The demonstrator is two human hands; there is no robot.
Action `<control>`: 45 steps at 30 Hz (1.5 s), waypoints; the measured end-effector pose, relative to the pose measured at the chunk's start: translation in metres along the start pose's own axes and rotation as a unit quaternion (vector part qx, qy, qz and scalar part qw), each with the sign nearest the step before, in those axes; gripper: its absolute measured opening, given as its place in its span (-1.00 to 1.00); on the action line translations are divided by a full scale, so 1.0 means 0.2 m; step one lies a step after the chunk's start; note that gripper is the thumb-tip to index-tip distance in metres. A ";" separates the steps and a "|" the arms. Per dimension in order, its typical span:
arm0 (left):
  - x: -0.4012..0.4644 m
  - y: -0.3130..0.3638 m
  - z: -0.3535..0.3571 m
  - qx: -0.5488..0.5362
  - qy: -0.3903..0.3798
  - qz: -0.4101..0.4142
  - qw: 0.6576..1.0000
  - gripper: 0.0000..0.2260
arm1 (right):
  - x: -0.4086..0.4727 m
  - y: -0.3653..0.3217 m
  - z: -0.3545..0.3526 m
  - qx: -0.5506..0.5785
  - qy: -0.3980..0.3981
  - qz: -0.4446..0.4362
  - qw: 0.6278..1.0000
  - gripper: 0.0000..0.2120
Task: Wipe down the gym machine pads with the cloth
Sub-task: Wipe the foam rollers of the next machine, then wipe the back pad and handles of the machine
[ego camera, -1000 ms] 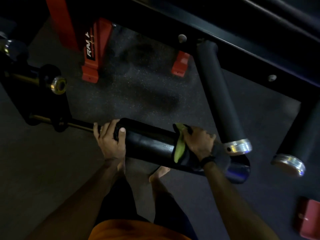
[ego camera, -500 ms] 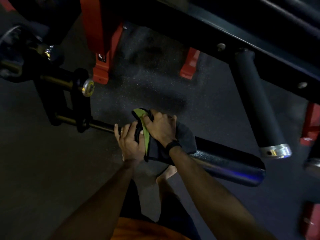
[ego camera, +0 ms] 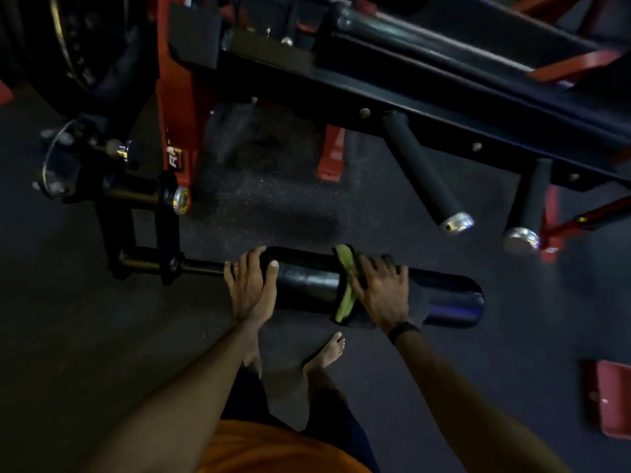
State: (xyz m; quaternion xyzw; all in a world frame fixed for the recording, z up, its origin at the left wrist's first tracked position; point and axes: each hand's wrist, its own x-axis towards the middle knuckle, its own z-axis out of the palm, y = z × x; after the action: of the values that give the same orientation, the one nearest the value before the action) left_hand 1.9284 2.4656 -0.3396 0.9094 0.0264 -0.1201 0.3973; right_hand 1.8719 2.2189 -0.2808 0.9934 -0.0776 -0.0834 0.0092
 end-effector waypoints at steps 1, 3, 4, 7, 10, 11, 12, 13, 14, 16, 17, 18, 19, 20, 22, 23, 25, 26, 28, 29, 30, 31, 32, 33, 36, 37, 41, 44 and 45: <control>-0.02 0.05 -0.03 0.005 0.000 0.016 1.000 -0.42 | -0.06 0.08 -0.03 -0.019 0.008 0.035 0.999 -0.55; -0.04 0.10 -0.06 0.016 -0.007 0.044 0.999 -0.41 | -0.14 0.21 -0.03 -0.029 0.018 0.111 0.993 -0.56; -0.06 0.12 -0.06 0.019 -0.015 0.061 0.998 -0.40 | -0.19 0.25 -0.04 -0.031 0.030 0.145 0.988 -0.57; -0.10 0.23 -0.04 0.018 -0.044 0.115 0.992 -0.41 | -0.36 0.37 -0.12 -0.018 0.056 0.210 0.976 -0.54; -0.14 0.41 0.03 0.017 -0.077 0.171 0.982 -0.46 | -0.50 0.50 -0.22 -0.014 0.097 0.233 0.967 -0.53; -0.16 0.46 0.07 0.008 -0.091 0.186 0.978 -0.47 | -0.54 0.54 -0.26 -0.008 0.116 0.245 0.962 -0.53; -0.18 0.52 0.10 -0.004 -0.103 0.201 0.974 -0.49 | -0.57 0.58 -0.30 -0.001 0.137 0.262 0.955 -0.54; -0.21 0.61 0.14 -0.010 -0.121 0.223 0.967 -0.50 | -0.61 0.63 -0.35 0.007 0.157 0.283 0.946 -0.54; -0.24 0.67 0.17 -0.010 -0.137 0.242 0.960 -0.51 | -0.64 0.65 -0.38 0.014 0.170 0.296 0.940 -0.54; -0.30 0.79 0.23 -0.002 -0.174 0.280 0.944 -0.51 | -0.69 0.70 -0.44 0.017 0.198 0.305 0.932 -0.54; -0.34 0.88 0.26 0.002 -0.200 0.302 0.932 -0.50 | -0.73 0.74 -0.47 0.016 0.212 0.308 0.927 -0.54; -0.37 0.95 0.29 0.001 -0.230 0.317 0.920 -0.51 | -0.75 0.77 -0.49 0.017 0.219 0.307 0.926 -0.54; -0.39 1.02 0.31 -0.002 -0.263 0.325 0.908 -0.55 | -0.77 0.80 -0.51 0.018 0.230 0.310 0.922 -0.54; -0.44 1.11 0.35 -0.003 -0.288 0.341 0.895 -0.59 | -0.81 0.84 -0.53 0.020 0.247 0.319 0.915 -0.54; -0.52 1.28 0.44 -0.012 -0.311 0.364 0.878 -0.67 | -0.88 0.94 -0.57 0.022 0.282 0.329 0.901 -0.56; -0.56 1.37 0.47 -0.022 -0.315 0.365 0.876 -0.70 | -0.91 0.98 -0.59 0.023 0.296 0.329 0.896 -0.57; -0.66 1.57 0.55 -0.056 -0.316 0.369 0.872 -0.66 | -1.00 1.09 -0.64 0.011 0.327 0.332 0.885 -0.59; -0.71 1.66 0.59 -0.080 -0.319 0.367 0.870 -0.59 | -1.04 1.15 -0.65 0.001 0.337 0.329 0.882 -0.60; -0.85 1.85 0.67 -0.120 -0.345 0.349 0.863 -0.53 | -1.15 1.29 -0.67 -0.016 0.361 0.331 0.872 -0.61; -0.94 1.97 0.73 -0.133 -0.356 0.343 0.859 -0.55 | -1.23 1.39 -0.69 -0.027 0.374 0.338 0.863 -0.61; -0.98 2.05 0.79 -0.148 -0.377 0.327 0.854 -0.55 | -1.27 1.45 -0.70 -0.031 0.380 0.340 0.860 -0.61; -1.02 2.14 0.84 -0.165 -0.396 0.315 0.846 -0.50 | -1.31 1.51 -0.72 -0.035 0.388 0.343 0.855 -0.62; -1.07 2.22 0.88 -0.178 -0.420 0.302 0.837 -0.43 | -1.34 1.56 -0.73 -0.036 0.394 0.345 0.851 -0.62; -1.15 2.32 0.93 -0.184 -0.446 0.295 0.824 -0.37 | -1.39 1.63 -0.75 -0.042 0.400 0.351 0.846 -0.62; -1.35 2.58 0.95 -0.187 -0.529 0.270 0.782 -0.65 | -1.45 1.77 -0.82 -0.038 0.408 0.352 0.841 -0.61; -1.41 2.63 0.97 -0.200 -0.545 0.257 0.773 -0.77 | -1.46 1.79 -0.84 -0.026 0.411 0.352 0.840 -0.61; -1.48 2.83 1.07 -0.302 -0.538 0.179 0.766 -0.77 | -1.45 1.93 -0.95 0.053 0.429 0.340 0.835 -0.52; -1.40 2.92 1.15 -0.321 -0.501 0.169 0.786 -0.76 | -1.46 2.02 -1.00 0.105 0.445 0.271 0.847 -0.42; -1.36 2.95 1.18 -0.322 -0.486 0.170 0.794 -0.77 | -1.47 2.06 -1.01 0.138 0.453 0.241 0.847 -0.39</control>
State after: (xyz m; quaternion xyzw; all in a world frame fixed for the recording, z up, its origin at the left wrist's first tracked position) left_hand 1.7024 1.9038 -0.0058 0.5408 -0.2880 -0.4617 0.6415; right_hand 1.5559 1.8587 -0.0198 0.8619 -0.3129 0.3921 -0.0736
